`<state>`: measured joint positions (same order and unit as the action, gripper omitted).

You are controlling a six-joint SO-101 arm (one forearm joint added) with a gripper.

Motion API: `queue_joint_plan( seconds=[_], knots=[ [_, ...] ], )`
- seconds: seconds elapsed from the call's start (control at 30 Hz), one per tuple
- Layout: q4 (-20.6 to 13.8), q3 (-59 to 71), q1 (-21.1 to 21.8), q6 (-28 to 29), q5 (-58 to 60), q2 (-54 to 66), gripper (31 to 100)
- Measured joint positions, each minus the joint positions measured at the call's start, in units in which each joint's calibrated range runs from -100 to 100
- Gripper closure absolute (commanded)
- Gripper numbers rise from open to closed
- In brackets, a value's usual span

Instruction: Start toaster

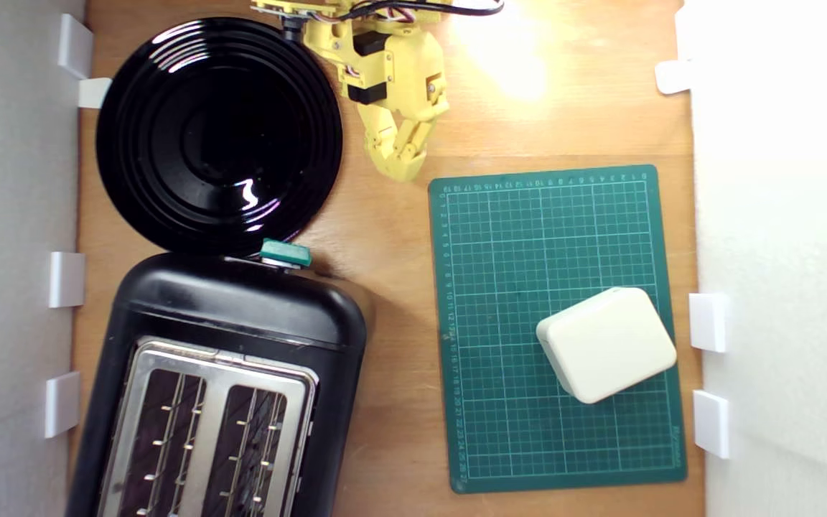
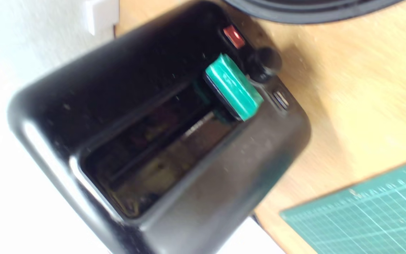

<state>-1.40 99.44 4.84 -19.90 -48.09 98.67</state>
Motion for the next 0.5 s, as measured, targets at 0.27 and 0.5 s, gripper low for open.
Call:
queue_joint_plan(
  seconds=[0.27, 0.5],
  knots=[
    [-0.10, 0.00, 4.70, 1.83, 0.00, 0.00, 98.8],
    [-0.10, 0.00, 6.15, 1.99, 0.00, 0.00, 98.9]
  ],
)
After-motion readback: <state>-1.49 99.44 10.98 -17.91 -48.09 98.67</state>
